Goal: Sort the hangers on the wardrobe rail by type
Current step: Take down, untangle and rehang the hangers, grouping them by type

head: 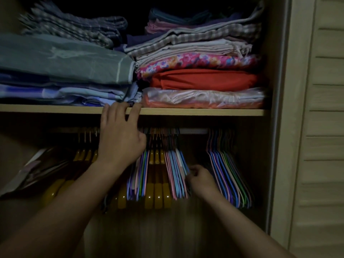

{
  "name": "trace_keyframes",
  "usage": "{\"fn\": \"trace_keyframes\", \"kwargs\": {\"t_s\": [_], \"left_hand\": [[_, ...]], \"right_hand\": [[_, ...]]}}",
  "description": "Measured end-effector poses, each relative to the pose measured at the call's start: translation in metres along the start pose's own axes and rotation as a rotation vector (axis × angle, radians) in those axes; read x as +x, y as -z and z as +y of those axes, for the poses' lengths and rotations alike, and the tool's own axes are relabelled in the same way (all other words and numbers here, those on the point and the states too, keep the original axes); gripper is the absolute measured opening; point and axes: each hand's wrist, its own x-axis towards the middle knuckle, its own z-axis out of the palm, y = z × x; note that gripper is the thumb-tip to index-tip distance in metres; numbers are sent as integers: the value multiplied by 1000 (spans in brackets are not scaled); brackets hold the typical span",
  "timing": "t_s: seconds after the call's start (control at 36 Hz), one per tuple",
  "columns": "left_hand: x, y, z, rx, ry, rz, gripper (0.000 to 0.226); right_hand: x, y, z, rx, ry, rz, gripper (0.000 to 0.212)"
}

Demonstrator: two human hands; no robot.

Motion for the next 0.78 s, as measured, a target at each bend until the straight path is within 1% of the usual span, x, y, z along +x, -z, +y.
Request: {"fn": "trace_keyframes", "kwargs": {"t_s": [0.08,0.17,0.31,0.42,0.47,0.53,0.64,0.72,0.78], "left_hand": [[0,1,-1,-16,3,-4,76],[0,0,-2,-14,-6,-9,77],[0,-3,-2,-8,-3,-14,79],[1,-7,-2,9,-8,-28,82],[1,-9,-4,27,-12,-42,84],[2,-9,-6,40,-18,-53,86],[1,-6,-8,55,-44,-52,86],[2,-6,-7,55,-47,-55,86],[1,-6,-8,51,-49,-45,86]], "right_hand": [[-7,5,5,-74,100,135,38],[-14,12,6,-116,246,273,38],[-15,26,-10,-199,510,538,22],[-4,32,-30,-333,620,683,21],[6,32,-39,-402,619,706,21],[17,28,-45,-474,586,689,20],[34,20,-38,-621,455,526,32],[32,19,-27,-616,407,473,34],[23,21,-21,-588,417,462,33]]}}
